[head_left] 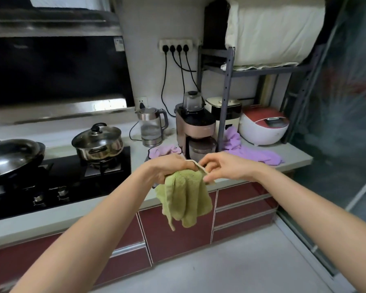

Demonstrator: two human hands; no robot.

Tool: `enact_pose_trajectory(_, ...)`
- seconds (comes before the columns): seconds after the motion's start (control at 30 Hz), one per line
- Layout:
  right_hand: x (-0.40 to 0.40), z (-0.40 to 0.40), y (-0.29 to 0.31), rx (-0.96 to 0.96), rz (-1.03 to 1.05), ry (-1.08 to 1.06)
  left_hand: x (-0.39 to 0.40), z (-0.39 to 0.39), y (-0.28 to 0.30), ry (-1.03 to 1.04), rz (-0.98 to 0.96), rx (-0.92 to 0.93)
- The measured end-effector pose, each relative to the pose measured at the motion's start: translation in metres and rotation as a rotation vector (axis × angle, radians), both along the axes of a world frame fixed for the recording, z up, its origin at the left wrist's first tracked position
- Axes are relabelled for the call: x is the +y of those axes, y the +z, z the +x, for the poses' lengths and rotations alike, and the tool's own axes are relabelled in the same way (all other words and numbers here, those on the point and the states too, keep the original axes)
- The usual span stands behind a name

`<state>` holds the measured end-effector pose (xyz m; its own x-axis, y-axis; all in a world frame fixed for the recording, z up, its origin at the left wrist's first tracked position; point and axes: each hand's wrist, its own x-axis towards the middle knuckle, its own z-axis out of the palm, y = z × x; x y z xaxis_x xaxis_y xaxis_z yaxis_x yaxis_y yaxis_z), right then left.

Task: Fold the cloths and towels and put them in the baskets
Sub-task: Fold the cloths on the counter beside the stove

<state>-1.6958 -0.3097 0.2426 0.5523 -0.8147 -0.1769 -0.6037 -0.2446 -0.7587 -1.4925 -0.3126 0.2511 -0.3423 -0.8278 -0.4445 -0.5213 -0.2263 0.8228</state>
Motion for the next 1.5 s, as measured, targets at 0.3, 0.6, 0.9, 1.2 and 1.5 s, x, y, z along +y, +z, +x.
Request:
enact_pose_trajectory(0.3, 0.006, -0.041, -0.007, -0.328, 0.291, -0.317, 0.02, -0.006, -0.053, -0.544, -0.107, -0.68)
enact_pose_trajectory(0.6, 0.057, -0.129, -0.035, 0.538, 0.553, -0.058, 0.025, -0.09, -0.079, -0.501, 0.052, -0.084)
enact_pose_trajectory(0.9, 0.081, -0.166, -0.084, 0.659, 0.259, -0.222, 0.02, -0.153, -0.105, -0.819, -0.391, -0.759)
enact_pose_trajectory(1.2, 0.04, -0.145, -0.074, 0.52, -0.317, -0.314, -0.026, -0.093, -0.078, -0.3, -0.923, -0.958)
enact_pose_trajectory(1.5, -0.016, -0.098, -0.079, 0.748, -0.482, -0.144, -0.023, -0.037, -0.098, -0.204, -0.784, -1.087)
